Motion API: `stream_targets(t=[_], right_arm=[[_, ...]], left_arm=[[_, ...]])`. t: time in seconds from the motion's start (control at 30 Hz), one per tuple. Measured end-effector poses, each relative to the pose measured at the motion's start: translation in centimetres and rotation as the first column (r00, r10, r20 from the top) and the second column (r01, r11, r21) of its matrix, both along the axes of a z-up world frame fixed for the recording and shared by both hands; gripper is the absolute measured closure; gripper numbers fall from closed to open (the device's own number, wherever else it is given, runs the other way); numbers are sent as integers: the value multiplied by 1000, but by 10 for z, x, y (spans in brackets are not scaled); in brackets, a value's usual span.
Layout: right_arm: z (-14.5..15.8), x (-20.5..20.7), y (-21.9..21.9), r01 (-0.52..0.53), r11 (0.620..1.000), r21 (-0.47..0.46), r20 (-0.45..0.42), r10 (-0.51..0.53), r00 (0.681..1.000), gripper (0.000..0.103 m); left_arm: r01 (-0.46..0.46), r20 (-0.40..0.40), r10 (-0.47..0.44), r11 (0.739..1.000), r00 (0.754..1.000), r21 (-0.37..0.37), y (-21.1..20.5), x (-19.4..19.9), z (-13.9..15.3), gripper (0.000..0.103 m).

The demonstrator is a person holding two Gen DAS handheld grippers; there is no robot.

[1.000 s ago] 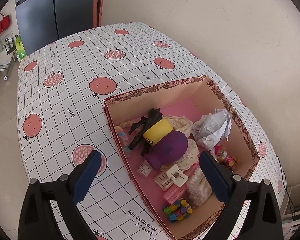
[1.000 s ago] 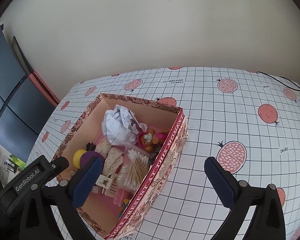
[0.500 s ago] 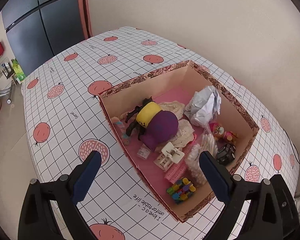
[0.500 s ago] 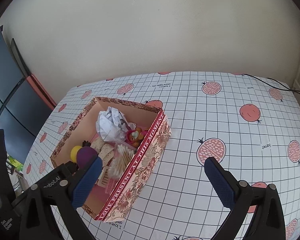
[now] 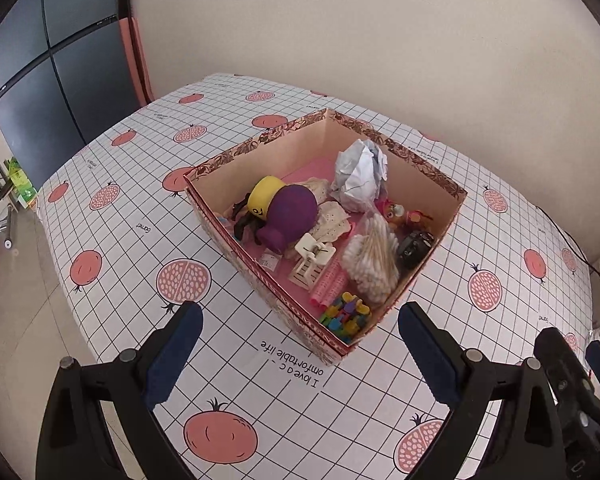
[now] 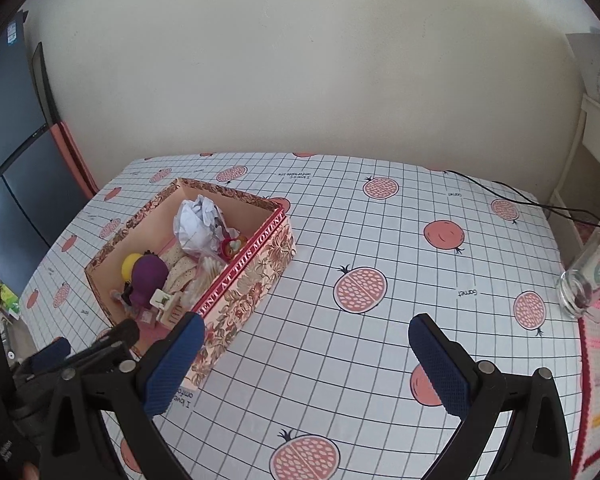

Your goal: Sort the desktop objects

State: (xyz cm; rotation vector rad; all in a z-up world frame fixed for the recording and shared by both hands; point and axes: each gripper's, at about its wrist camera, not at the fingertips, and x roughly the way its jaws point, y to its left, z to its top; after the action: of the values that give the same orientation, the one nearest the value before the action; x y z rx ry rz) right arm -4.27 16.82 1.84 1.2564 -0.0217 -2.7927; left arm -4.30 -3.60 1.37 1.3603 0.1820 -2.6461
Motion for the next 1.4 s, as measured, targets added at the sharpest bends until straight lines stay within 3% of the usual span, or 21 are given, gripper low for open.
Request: stream_targets(t=[0.27, 0.4, 0.57, 1.4], right_arm=[[4, 28, 16, 19, 1000, -12, -34, -19, 999, 0], [5, 41, 27, 38, 998, -43, -50, -40, 998, 0], [6, 57, 36, 47, 999, -27, -81, -49, 996, 0], [0, 76, 34, 22, 999, 31, -97, -19, 995, 0]], left_arm=[[85, -81, -93, 992, 992, -90, 23, 29, 8, 5], [117, -96, -122, 991, 988, -61, 27, 38, 8, 5], [125, -121, -138, 986, 983, -112, 32, 47, 9, 5], [169, -69, -178, 979, 982, -112, 39, 50, 2, 5]])
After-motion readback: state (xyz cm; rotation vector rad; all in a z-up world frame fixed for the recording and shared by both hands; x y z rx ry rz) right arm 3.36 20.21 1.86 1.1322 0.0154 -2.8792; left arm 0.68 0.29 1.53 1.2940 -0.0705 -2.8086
